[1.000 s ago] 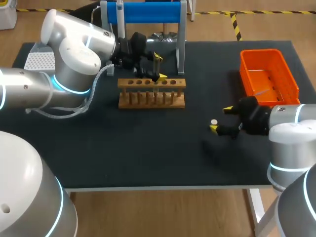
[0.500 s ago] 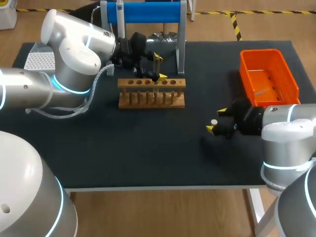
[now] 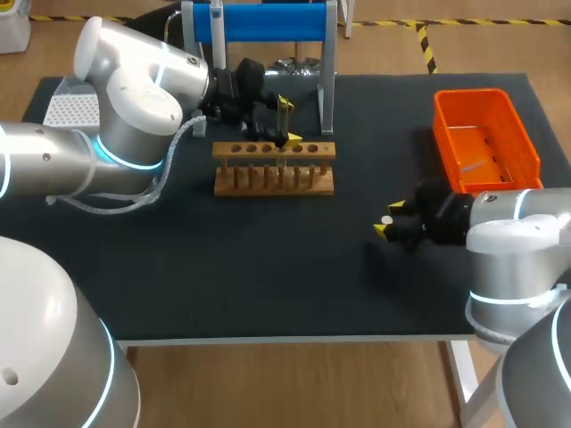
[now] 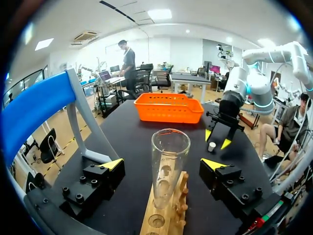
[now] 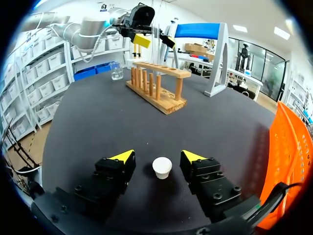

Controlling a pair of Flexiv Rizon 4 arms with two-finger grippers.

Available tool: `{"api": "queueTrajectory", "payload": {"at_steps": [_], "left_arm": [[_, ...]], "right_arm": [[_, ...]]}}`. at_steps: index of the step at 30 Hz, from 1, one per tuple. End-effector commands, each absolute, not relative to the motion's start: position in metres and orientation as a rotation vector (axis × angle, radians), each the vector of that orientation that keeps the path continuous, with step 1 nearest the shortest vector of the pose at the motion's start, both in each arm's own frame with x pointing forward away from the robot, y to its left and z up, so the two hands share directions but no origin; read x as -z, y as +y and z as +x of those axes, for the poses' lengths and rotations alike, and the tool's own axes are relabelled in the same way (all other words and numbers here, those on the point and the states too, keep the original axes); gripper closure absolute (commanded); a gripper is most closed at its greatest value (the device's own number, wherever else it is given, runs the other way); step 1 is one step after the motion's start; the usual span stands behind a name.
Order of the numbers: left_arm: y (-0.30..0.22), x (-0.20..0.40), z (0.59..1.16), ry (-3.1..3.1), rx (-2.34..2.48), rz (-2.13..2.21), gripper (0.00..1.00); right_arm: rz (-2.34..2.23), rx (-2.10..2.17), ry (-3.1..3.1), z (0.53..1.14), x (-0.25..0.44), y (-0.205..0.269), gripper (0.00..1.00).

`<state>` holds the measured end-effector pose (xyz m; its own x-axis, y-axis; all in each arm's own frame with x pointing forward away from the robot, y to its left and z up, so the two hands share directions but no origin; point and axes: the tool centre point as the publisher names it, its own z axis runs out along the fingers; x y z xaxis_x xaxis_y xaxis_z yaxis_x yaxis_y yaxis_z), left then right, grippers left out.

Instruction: Invert the test tube, pick up the pipette, mount the tip to pipette, aspirate from beaker and dispense into the tube, eject the tip, return the pipette, and cap with the stopper.

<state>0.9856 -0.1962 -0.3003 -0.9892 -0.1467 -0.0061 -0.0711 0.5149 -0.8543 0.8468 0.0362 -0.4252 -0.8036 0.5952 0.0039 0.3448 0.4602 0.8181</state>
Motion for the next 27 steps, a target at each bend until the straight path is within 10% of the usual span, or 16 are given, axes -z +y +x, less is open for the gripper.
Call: {"api": "queueTrajectory", "payload": {"at_steps": [1, 27], "left_arm": [[-0.1965, 0.3012, 0.987, 2.666, 1.502, -0.189, 0.0], [-0.1965, 0.3012, 0.987, 2.666, 1.502, -0.189, 0.0]], "right_arm": [[0.813, -1.259, 2.431, 0.8477, 0.4263, 0.0367, 0.44], [0.842, -1.248, 2.437, 0.8492, 0.4292, 0.0349, 0.56]]}}
